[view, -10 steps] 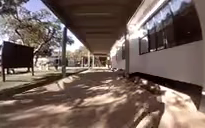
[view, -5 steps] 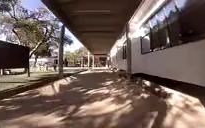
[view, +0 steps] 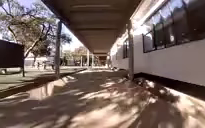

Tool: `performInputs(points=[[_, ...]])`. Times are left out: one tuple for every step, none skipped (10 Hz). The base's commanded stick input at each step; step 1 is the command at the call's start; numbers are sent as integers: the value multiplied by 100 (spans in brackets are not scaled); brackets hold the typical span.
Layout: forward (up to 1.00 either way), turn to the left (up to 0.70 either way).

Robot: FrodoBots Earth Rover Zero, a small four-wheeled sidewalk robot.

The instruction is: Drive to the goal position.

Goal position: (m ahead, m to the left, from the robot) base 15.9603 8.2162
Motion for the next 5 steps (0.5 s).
performInputs(points=[[70,0],[70,0],[70,0],[70,0],[70,0]])
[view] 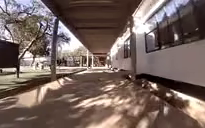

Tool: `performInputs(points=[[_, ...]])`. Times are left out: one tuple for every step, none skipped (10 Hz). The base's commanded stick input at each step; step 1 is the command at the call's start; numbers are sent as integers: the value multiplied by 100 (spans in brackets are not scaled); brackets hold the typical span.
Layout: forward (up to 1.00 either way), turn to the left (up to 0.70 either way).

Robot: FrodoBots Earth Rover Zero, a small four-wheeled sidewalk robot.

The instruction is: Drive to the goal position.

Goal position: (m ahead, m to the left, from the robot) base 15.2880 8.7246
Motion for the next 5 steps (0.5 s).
performInputs(points=[[70,0],[70,0],[70,0],[70,0],[70,0]])
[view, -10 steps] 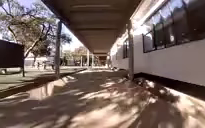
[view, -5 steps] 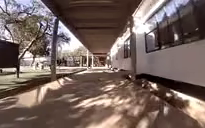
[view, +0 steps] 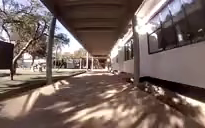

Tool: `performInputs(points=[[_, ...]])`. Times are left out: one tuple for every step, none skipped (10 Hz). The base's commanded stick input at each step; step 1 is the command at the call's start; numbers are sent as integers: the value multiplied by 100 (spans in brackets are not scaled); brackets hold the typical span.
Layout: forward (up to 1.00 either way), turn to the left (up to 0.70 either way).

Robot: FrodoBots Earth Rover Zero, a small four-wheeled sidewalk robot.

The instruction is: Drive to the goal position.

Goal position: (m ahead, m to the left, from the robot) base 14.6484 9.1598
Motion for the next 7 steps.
performInputs(points=[[70,0],[70,0],[70,0],[70,0],[70,0],[70,0],[70,0]])
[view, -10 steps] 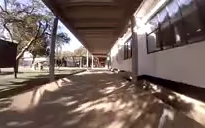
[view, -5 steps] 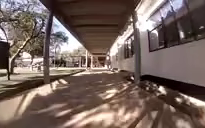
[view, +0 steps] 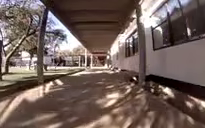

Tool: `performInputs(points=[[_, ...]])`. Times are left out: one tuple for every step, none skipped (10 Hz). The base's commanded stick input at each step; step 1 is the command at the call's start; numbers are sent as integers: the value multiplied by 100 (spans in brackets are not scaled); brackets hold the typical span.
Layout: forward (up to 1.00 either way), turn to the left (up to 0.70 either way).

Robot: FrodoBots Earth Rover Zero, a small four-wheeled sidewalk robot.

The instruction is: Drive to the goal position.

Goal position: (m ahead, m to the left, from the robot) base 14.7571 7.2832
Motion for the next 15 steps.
performInputs(points=[[70,0],[70,0],[70,0],[70,0],[70,0],[70,0],[70,0],[70,0],[70,0],[70,0],[70,0],[70,0],[70,0],[70,0],[70,0]])
